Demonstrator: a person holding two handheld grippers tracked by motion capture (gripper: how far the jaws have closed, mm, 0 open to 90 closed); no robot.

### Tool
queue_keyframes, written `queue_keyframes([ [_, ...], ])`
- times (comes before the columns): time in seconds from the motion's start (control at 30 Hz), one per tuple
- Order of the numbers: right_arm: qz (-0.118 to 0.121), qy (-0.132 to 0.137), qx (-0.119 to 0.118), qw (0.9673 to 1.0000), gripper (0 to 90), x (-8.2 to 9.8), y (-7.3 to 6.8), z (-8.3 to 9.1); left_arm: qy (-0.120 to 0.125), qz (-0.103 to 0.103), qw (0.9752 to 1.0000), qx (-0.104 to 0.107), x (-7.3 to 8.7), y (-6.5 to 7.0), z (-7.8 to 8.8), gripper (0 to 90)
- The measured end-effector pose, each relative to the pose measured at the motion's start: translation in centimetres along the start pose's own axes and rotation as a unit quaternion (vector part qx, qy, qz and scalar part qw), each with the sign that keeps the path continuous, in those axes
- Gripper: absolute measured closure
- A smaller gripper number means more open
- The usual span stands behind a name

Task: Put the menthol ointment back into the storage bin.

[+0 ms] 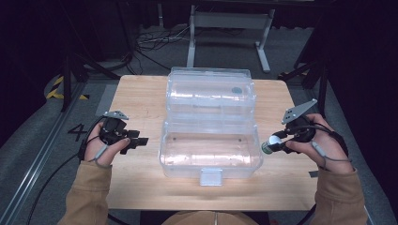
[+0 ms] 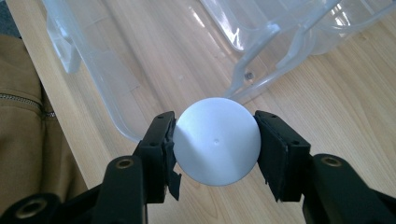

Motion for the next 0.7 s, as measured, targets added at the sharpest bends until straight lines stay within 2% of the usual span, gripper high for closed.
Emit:
queue_keyframes([
  [0.37, 0.026, 0.008, -0.007, 0.9996, 50.9, -0.7, -1.3, 0.0, 0.0, -0.001, 1.0, 0.0, 0.0, 0.0, 0.0, 46.2],
  [0.7, 0.053, 0.002, -0.022, 0.9984, 50.9, -1.5, -2.5, -1.0, -0.002, 0.001, 1.0, 0.0, 0.0, 0.0, 0.1, 46.2],
])
Point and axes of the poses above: each handheld gripper's, and its own axes: z roughly backward along the jaws, x roughly out of its underside, y roughly to its right, the point moved 5 cm from there along -z, roughly forward along the jaws, and after that the axes turned 10 degrees about -z, right-handed, at the moved point
